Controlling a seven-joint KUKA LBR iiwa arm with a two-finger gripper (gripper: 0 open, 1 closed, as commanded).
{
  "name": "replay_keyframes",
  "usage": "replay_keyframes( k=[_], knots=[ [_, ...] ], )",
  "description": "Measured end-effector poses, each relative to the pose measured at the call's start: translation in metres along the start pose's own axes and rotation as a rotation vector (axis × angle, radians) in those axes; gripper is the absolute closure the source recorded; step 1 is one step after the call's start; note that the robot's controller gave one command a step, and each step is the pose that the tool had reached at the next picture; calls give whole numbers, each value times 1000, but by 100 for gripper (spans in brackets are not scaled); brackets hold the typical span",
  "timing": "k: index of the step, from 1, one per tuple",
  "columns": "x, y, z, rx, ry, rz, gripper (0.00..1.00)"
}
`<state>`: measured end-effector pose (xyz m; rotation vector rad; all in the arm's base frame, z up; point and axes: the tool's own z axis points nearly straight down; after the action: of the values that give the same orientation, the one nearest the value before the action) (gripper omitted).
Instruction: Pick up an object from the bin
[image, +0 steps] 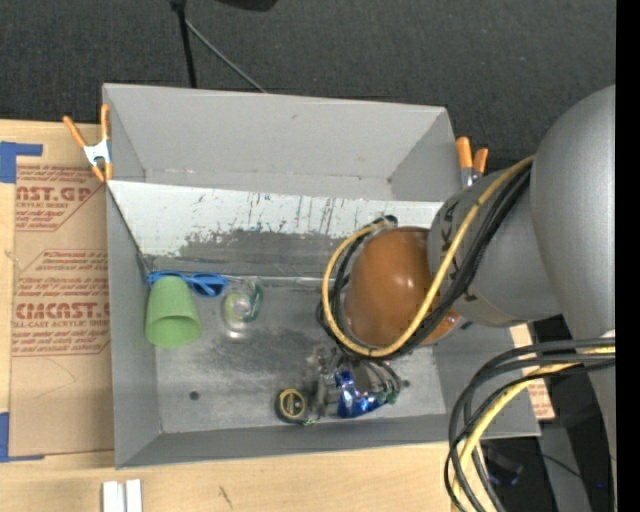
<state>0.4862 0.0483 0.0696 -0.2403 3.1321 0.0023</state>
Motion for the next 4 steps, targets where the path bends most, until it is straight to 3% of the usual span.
replay_keyframes(
  k=[1,2,3,4],
  knots=[
    [-9,13,-90,1,-8,-23,100],
    [-7,13,-86,0,0,-23,0],
    [-4,-3,-16,0,7,-27,0],
    [-28,18,1,1,-1,-119,0]
  ],
)
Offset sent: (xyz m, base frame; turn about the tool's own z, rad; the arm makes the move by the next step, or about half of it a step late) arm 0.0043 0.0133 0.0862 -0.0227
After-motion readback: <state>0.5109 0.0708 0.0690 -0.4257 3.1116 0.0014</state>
